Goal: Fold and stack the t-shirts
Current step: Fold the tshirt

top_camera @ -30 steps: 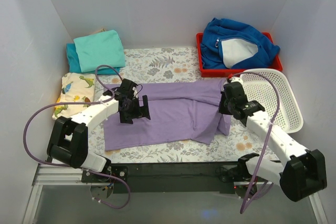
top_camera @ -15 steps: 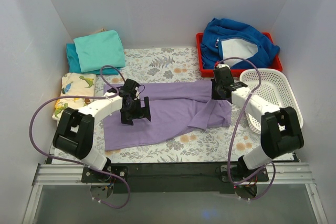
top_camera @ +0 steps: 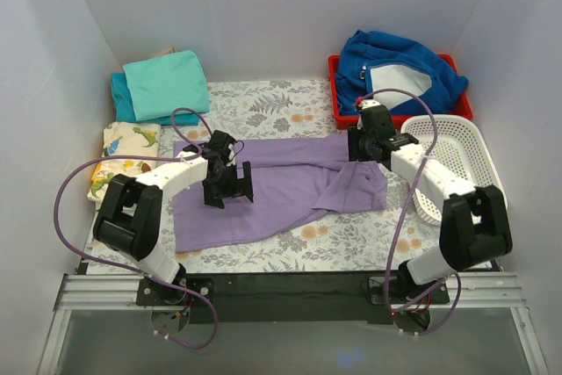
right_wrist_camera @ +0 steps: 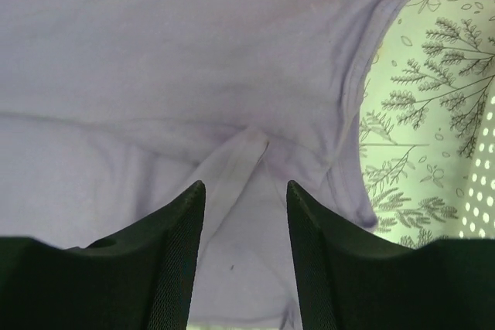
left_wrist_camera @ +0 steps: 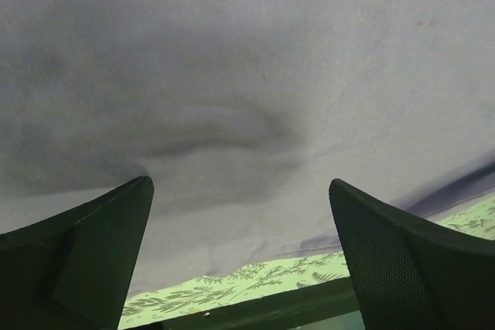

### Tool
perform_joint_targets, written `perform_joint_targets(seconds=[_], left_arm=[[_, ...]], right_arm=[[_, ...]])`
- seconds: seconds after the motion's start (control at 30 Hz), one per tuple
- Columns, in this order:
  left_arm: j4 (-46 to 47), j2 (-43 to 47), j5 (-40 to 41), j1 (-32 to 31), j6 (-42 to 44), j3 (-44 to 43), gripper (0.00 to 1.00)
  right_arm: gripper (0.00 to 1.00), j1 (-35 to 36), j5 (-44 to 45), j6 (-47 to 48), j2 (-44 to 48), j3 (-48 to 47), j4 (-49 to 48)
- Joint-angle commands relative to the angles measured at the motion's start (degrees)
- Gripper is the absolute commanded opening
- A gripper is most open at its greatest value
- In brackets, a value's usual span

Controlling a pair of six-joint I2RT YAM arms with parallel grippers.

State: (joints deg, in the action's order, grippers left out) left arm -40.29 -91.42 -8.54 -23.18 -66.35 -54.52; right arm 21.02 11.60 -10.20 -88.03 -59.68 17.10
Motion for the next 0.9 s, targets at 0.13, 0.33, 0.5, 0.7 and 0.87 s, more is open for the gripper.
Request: perform_joint_targets(seconds=[0.13, 0.33, 0.5, 0.7, 0.87], left_arm=[[0.8, -0.7, -0.3, -0.3, 1.5, -3.3, 0.96], [1.4, -1.0, -1.0, -0.2, 2.4, -3.8, 0.96], [2.1, -0.6, -1.5, -0.3, 2.5, -2.8, 0.96], [3.0, -0.7, -1.7, -0.3, 2.6, -1.9, 0.96], [3.1, -0.6, -1.7, -0.3, 2.5, -1.3, 0.96]], right_arm=[[0.52, 0.2, -14.1, -5.2, 11.7, 6.8, 7.1], [0.53, 0.3, -23.8, -18.3, 19.3, 21.4, -2.1], [0.52, 0.3, -25.0, -23.6, 21.4, 27.9, -7.3], [0.53, 0.4, -25.0, -24.3, 20.5, 29.0, -9.8], [0.52, 0.5, -25.2, -24.6, 18.7, 28.7, -10.3]])
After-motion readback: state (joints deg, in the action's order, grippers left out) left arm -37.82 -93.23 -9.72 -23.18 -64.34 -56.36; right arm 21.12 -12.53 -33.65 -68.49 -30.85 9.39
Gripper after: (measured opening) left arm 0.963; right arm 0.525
